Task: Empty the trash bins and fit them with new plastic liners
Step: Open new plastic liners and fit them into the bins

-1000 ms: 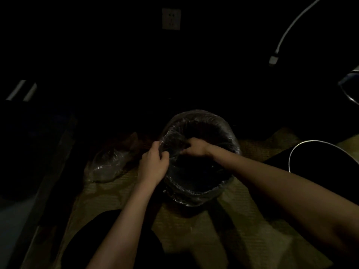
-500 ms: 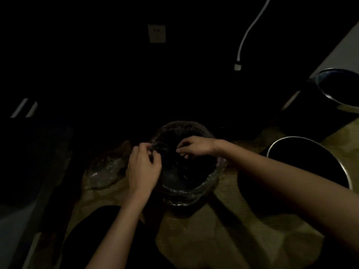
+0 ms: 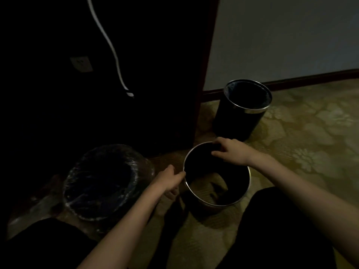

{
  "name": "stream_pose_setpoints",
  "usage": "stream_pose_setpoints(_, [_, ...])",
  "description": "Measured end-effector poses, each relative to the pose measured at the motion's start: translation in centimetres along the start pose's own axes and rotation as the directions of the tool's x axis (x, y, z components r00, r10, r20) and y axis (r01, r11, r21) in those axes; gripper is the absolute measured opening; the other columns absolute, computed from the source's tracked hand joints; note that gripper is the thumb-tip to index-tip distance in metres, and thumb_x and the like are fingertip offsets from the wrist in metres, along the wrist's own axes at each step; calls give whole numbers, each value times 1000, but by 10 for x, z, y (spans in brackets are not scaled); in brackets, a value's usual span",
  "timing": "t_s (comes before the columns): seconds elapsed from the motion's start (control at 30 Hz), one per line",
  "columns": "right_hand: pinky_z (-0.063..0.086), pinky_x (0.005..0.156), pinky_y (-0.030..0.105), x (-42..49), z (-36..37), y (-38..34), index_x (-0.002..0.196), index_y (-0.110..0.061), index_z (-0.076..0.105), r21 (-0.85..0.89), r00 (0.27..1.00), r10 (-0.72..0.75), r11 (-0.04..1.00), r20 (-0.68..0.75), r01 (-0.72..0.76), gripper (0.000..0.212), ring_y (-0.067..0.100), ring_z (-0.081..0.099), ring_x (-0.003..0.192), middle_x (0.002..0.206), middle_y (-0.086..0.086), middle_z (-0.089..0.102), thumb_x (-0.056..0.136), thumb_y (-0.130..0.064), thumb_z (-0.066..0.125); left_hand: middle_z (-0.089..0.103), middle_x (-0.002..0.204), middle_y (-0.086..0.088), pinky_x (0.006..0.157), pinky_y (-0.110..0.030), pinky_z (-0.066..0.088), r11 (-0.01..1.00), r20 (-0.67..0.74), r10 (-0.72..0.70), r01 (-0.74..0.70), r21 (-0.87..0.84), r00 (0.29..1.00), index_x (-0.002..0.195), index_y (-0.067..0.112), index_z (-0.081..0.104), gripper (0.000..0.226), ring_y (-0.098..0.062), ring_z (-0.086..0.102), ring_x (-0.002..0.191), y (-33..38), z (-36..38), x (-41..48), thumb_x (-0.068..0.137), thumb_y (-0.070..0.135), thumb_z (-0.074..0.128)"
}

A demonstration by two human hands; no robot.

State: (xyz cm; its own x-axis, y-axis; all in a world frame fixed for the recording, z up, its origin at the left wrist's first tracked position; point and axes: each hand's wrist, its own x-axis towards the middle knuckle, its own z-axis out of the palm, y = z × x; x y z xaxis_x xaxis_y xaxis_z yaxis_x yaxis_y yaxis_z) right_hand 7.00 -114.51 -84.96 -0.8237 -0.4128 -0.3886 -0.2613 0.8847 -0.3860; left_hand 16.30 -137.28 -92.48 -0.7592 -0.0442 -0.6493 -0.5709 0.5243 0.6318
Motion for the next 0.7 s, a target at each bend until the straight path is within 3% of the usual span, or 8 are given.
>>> stream_pose_setpoints(0.13, [51, 91, 41, -18, 21, 63, 132, -15, 43, -386, 990, 107, 920, 95, -63, 49, 33, 61, 114, 126, 16, 61, 95, -45, 54, 64, 93, -13, 49, -32, 56, 997, 81, -48, 53, -65, 996, 140, 17, 32, 46, -22, 71, 62, -2, 34, 5, 100, 34, 47])
stream_pose_setpoints(0.37, [48, 80, 34, -20, 36, 103, 127, -23, 54, -549, 998, 49, 836, 48, -15, 37, 30, 63, 111, 120, 10, 65, 96, -45, 50, 66, 83, -18, 46, -32, 54, 996, 12, -13, 14, -91, 1000, 123, 12, 38, 23, -26, 69, 52, 1, 49, 15, 101, 21, 40])
stream_pose_setpoints(0.5, [47, 88, 35, -22, 47, 120, 129, -26, 57, -380, 989, 93, 924, 112, -44, 34, 31, 60, 115, 123, 12, 64, 97, -31, 48, 67, 92, -21, 62, -51, 60, 999, -6, 40, -40, -19, 999, 119, 6, 47, 21, -40, 70, 66, 3, 53, 14, 100, 15, 44])
stream_pose_setpoints(0.6, [46, 91, 32, -23, 45, 123, 130, -26, 57, -211, 991, 52, 977, 122, -26, 36, 27, 61, 112, 117, 8, 68, 96, -18, 48, 65, 86, -18, 52, -39, 60, 997, 29, 40, -38, -69, 999, 120, 3, 49, 21, -27, 67, 54, 12, 53, 7, 101, 9, 42])
stream_pose_setpoints(0.7, [46, 89, 31, -27, 32, 119, 131, -28, 55, -165, 995, 31, 986, 91, -15, 39, 24, 64, 107, 112, 6, 70, 94, -16, 51, 65, 84, -18, 50, -34, 57, 996, 35, 65, -63, -66, 997, 111, 5, 50, 13, -21, 64, 50, 29, 40, -4, 102, 8, 40])
